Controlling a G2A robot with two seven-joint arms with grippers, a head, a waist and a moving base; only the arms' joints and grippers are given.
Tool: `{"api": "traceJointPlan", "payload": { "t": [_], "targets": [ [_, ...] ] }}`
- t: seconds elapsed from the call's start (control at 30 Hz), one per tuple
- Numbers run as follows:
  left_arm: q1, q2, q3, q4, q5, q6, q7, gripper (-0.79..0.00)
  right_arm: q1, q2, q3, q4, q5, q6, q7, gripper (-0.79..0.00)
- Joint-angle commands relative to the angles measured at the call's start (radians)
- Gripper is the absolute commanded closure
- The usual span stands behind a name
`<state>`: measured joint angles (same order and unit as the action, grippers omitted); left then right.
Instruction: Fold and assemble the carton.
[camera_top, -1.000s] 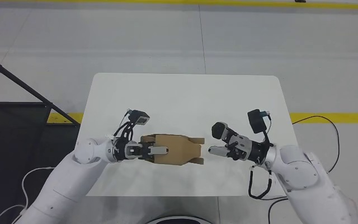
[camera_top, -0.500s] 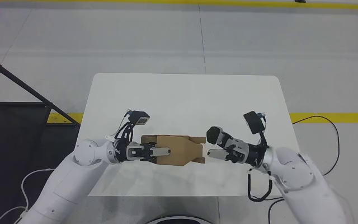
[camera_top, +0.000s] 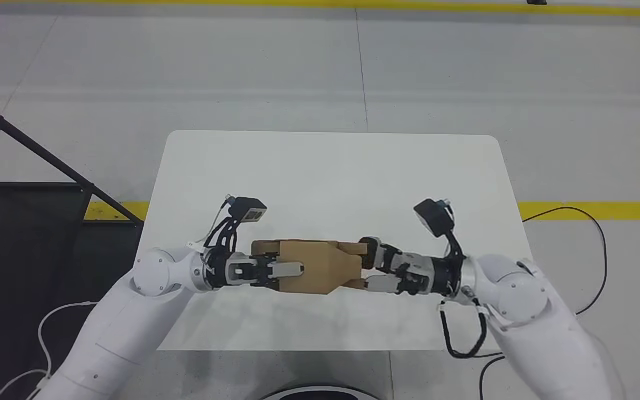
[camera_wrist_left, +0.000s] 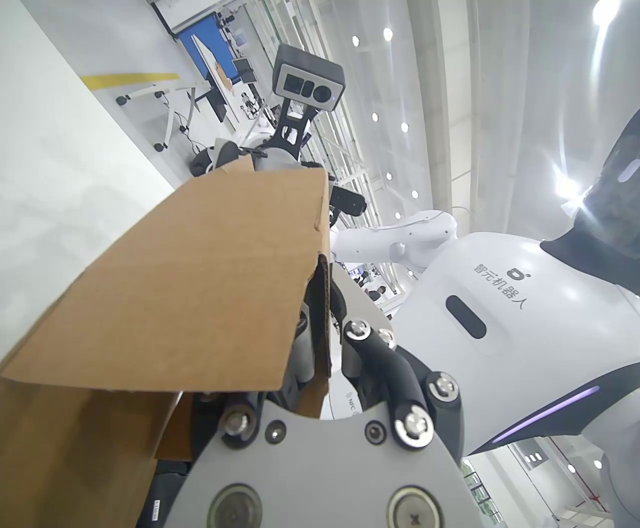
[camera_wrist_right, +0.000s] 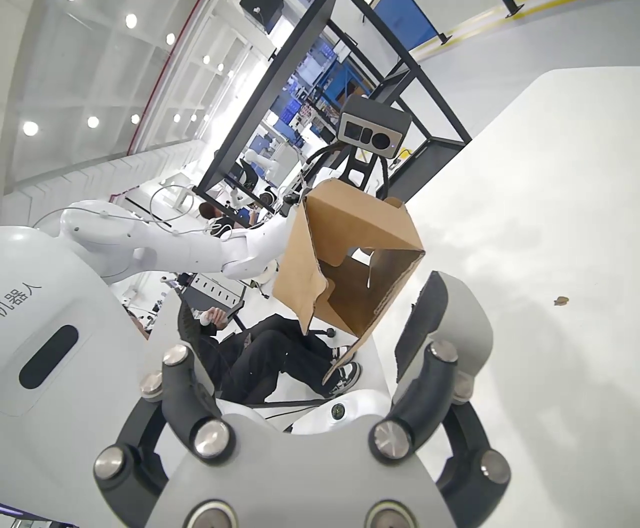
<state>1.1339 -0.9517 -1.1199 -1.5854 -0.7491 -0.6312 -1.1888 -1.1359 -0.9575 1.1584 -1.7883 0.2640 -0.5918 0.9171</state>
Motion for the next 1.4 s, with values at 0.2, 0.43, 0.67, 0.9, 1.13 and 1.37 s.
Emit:
{"api": "traceJointPlan", "payload": {
  "t": [0.2,0.43,0.67,0.9,1.13,1.37],
  "targets": [
    [-0.002,-0.005,-0.002,0.003,0.005,0.002,-0.002,0.0,0.007,-0.002,-0.007,0.004,0.005,0.007,0.019,-0.637],
    [-0.002,-0.008,-0.005,0.002,0.009,0.002,-0.002,0.0,0.014,-0.004,-0.011,0.013,-0.003,0.023,0.016,-0.437],
    [0.0,-0.011,-0.008,0.0,0.011,0.003,-0.003,0.0,0.017,-0.007,-0.014,0.025,-0.006,0.028,0.01,-0.379],
    [0.003,-0.013,-0.012,-0.003,0.013,0.002,-0.002,0.0,0.016,-0.01,-0.016,0.033,-0.001,0.026,0.007,-0.323],
    [0.008,-0.014,-0.017,-0.011,0.016,0.001,-0.001,0.0,0.019,-0.013,-0.022,0.046,0.008,0.021,0.009,-0.283],
    [0.012,-0.015,-0.022,-0.014,0.018,0.0,0.0,0.0,0.028,-0.018,-0.041,0.067,0.044,0.004,0.024,-0.246]
  ]
}}
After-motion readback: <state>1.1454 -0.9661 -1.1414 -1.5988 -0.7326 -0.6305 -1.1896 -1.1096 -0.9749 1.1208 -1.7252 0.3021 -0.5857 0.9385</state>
